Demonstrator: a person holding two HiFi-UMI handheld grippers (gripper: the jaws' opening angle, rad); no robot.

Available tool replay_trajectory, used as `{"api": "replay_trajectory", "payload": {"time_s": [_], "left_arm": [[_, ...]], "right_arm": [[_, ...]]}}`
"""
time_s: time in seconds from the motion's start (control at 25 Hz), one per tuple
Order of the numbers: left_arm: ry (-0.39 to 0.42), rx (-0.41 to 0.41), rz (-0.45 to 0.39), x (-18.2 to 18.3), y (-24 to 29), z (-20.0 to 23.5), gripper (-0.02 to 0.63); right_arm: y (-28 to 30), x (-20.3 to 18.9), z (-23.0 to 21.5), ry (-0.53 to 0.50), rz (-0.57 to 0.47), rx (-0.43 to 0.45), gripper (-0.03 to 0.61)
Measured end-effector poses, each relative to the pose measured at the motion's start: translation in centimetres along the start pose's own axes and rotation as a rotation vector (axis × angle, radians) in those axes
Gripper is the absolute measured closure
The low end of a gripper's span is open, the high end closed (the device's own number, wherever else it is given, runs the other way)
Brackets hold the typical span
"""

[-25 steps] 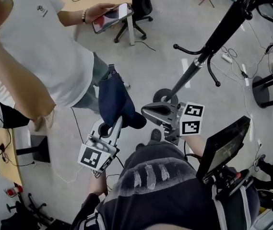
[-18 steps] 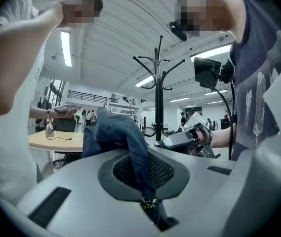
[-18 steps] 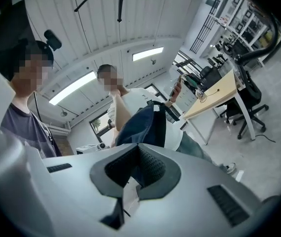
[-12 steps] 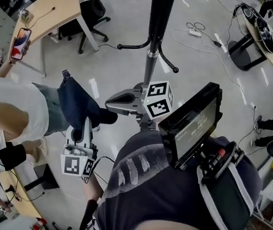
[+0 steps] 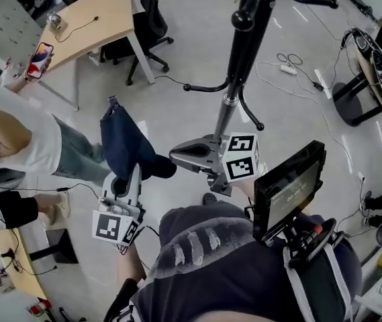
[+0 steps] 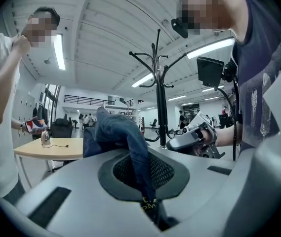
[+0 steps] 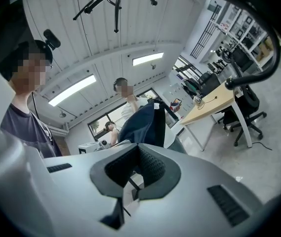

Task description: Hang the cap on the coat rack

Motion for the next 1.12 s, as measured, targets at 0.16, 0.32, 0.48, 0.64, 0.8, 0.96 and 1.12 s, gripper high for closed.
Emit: {"api": "replay_trajectory", "payload": {"time_s": [0.16, 0.32, 0.48, 0.64, 0.8, 0.96, 1.12], "left_arm": [[0.028, -0.049, 0.012, -0.4, -0.3, 2.3, 0.6], [0.044, -0.114, -0.012, -0.7, -0.6, 5.0, 0.6], [0.048, -0.204, -0.02, -0.7, -0.8, 7.6, 0.6], [0.037, -0.245, -0.045, -0.6, -1.8, 10.1, 0.6], [0.11, -0.284, -0.041, -1.4, -2.8, 12.4, 0.6], [0.139, -0.347, -0.054, -1.7, -2.4, 13.1, 0.6], [0.188, -0.44, -0.054, -1.8, -0.8, 13.0, 0.6]], "right_arm": [[1.8, -0.3, -0.5, 0.007, -0.013, -0.041, 0.574], [4.5, 0.0, -0.8, -0.008, -0.032, -0.103, 0.574], [7.2, 0.9, -0.8, -0.008, -0.068, -0.153, 0.574], [10.3, 1.0, -0.7, -0.012, -0.082, -0.19, 0.575], [13.8, 0.2, -0.5, -0.013, -0.077, -0.212, 0.575], [14.9, 0.1, -0.7, -0.016, -0.103, -0.259, 0.574], [14.0, 0.2, -0.8, -0.011, -0.139, -0.339, 0.574]]}}
Point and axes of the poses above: the fingertips, and each gripper's own axes: y forward along the fingers, z to its left, x out of its top, the point moved 3 cm from there along -y, backward along the fingers, and after that the axes turned 10 degrees about -x, right-handed, at the moved point
